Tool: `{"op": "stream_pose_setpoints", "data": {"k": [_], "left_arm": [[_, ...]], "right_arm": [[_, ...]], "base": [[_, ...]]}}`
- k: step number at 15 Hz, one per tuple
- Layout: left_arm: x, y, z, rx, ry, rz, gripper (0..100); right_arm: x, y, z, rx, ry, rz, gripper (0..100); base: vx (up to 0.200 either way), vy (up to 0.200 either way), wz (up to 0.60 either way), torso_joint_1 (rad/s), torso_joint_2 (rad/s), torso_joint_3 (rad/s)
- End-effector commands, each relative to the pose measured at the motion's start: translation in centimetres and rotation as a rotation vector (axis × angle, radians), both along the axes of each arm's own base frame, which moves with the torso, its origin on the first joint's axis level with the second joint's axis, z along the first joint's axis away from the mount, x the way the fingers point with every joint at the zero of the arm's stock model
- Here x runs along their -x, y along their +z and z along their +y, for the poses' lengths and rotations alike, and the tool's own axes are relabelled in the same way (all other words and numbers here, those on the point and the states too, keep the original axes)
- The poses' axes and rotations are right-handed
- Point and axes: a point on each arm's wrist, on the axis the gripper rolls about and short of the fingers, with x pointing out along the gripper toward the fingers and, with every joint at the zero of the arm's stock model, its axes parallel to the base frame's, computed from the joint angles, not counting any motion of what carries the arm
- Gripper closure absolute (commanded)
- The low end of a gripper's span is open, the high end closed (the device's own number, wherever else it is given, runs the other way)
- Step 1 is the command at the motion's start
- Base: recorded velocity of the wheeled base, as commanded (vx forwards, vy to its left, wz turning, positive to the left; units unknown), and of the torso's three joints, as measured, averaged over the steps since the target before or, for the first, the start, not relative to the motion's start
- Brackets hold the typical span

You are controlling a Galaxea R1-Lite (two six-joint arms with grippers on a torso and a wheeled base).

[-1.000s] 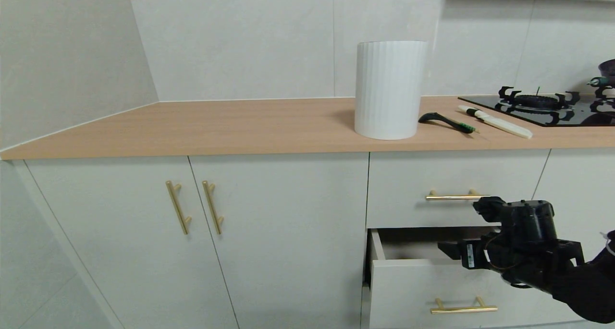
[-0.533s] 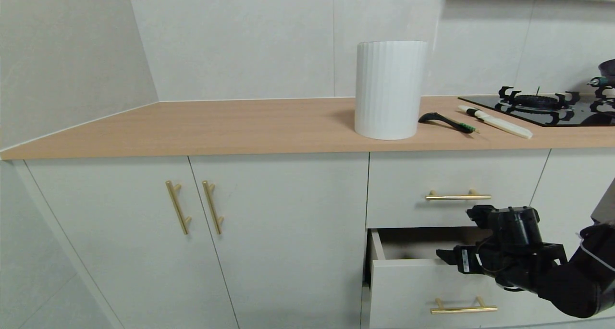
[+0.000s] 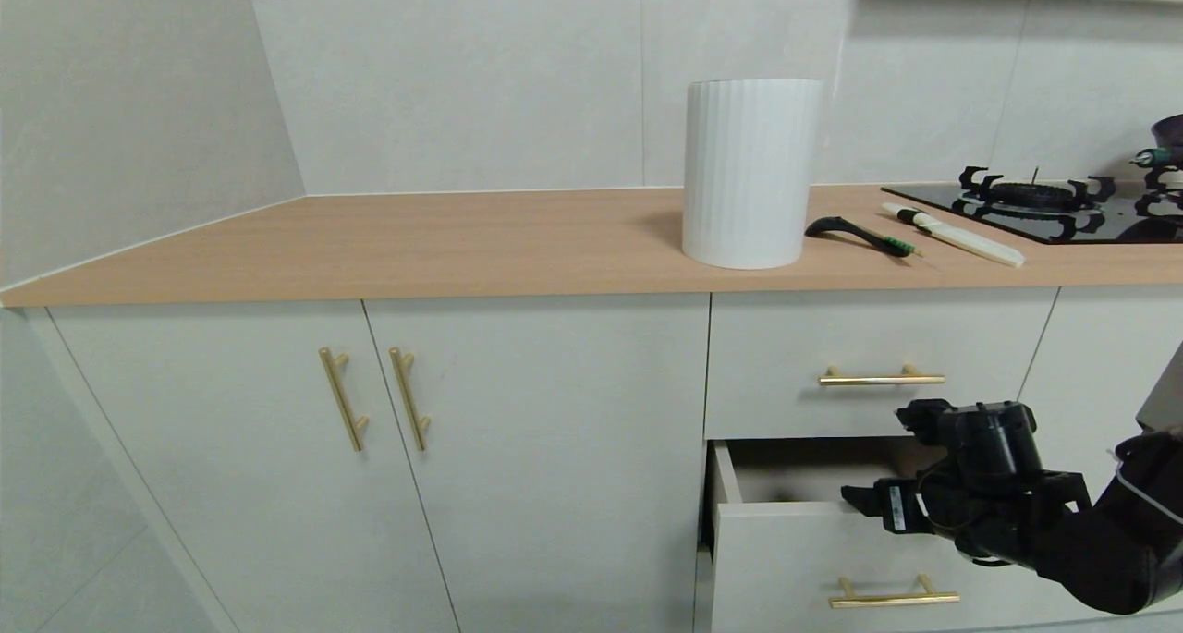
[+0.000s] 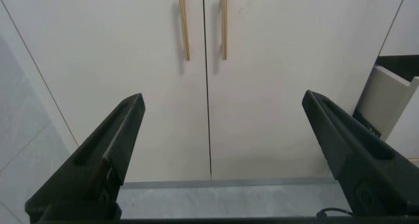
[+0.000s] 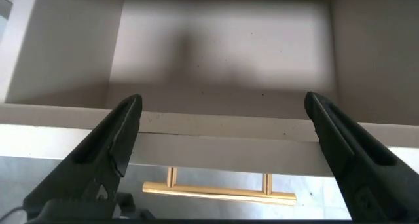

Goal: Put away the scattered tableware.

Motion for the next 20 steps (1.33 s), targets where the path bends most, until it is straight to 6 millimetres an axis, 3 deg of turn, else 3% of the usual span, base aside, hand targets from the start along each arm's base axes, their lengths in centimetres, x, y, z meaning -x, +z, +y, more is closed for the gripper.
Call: {"op": "stream_pose_setpoints", "data": {"k": [1, 7, 12, 17, 20], "left_arm": [[0.0, 0.0, 0.0, 0.000, 0.000, -0.001, 0], [0.0, 0.0, 0.0, 0.000, 0.002, -0.001, 0], [0.0, 0.0, 0.0, 0.000, 0.002, -0.001, 0], [0.0, 0.0, 0.0, 0.000, 0.002, -0.001, 0], [0.0, 0.0, 0.0, 0.000, 0.000, -0.001, 0]], "right_arm": [[0.5, 0.8, -0.1, 0.002, 0.002, 0.010, 0], [2.6, 3.4, -0.4, 0.065, 0.064, 0.103, 0], [6.2, 5.7, 0.2, 0.173, 0.204, 0.254, 0], [9.3, 6.7, 0.8, 0.268, 0.347, 0.427, 0], [8.5, 7.7, 1.0, 0.248, 0.319, 0.396, 0]], "base": [[0.000, 0.000, 0.00, 0.000, 0.00, 0.000], [0.000, 0.000, 0.00, 0.000, 0.00, 0.000], [0.000, 0.000, 0.00, 0.000, 0.00, 0.000], [0.000, 0.000, 0.00, 0.000, 0.00, 0.000], [0.000, 0.000, 0.00, 0.000, 0.00, 0.000]]}}
